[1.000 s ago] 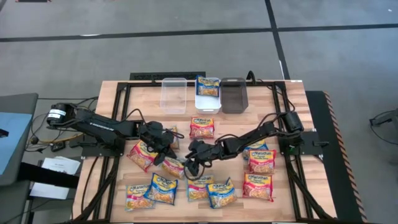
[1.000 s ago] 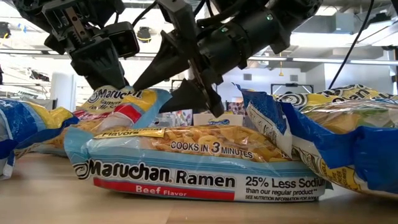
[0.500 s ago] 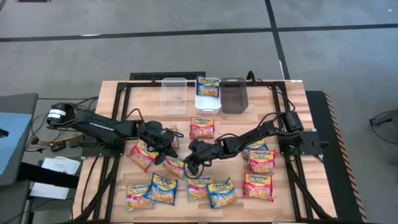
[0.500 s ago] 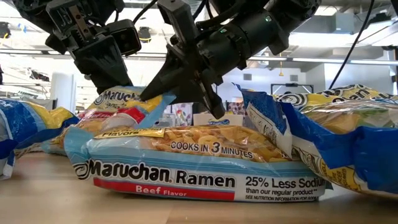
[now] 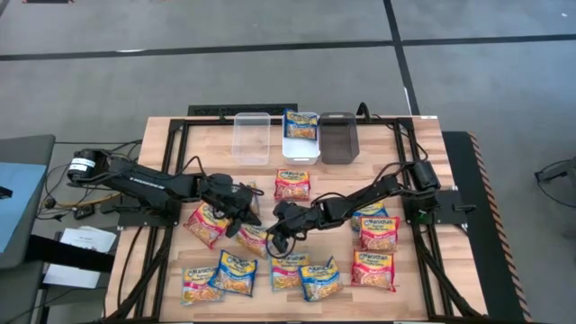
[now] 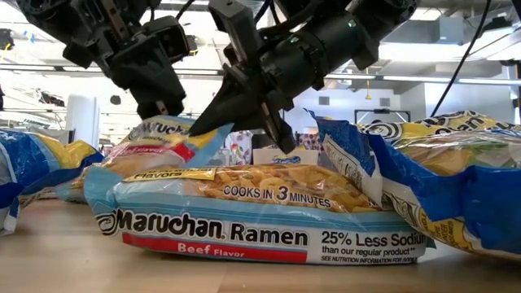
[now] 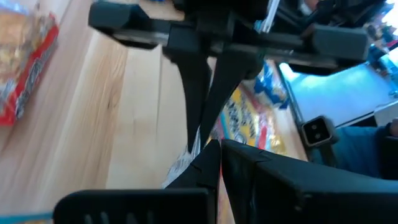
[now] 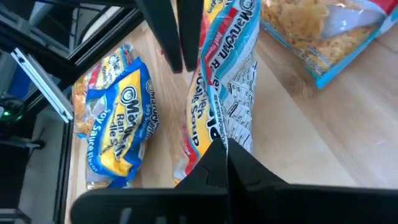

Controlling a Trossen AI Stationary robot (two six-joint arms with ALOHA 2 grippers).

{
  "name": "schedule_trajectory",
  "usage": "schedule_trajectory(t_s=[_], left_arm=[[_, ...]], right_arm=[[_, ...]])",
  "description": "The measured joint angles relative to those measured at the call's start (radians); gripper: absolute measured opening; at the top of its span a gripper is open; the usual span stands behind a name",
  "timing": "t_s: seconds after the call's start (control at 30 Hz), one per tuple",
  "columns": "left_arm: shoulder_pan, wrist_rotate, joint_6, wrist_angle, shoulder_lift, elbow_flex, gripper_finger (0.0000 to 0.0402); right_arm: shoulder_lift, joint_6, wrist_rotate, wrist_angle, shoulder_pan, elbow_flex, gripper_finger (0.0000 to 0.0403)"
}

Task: Sort Maruchan noodles
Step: Put the light blue noodle pack into the black bin

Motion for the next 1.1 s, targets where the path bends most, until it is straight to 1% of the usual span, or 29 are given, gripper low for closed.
schedule_trajectory(t_s=[0.13,0.3,0.5,0.7,0.93,1.1], left_arm=[[0.0,-0.001,0.001,0.024,-0.019,0.0,0.0],[0.0,-0.038,0.024,0.044,-0.025,0.0,0.0],[0.001,-0.049,0.025,0.076,-0.025,0.0,0.0],[0.003,-0.054,0.044,0.074,-0.025,0.0,0.0],[0.018,-0.061,0.044,0.073,-0.025,0.0,0.0],[0.033,-0.091,0.047,0.074,-0.025,0.0,0.0]], right_arm=[[-0.058,-0.017,0.002,-0.117,-0.005,0.0,0.0003],[-0.142,-0.056,0.03,-0.234,-0.006,0.0,0.0003],[-0.255,-0.112,0.079,-0.401,-0.006,0.0,0.0003],[-0.348,-0.165,0.13,-0.54,-0.014,0.0,0.0003],[-0.445,-0.249,0.136,-0.691,-0.076,0.0,0.0003],[-0.512,-0.338,0.136,-0.744,-0.141,0.0,0.0003]])
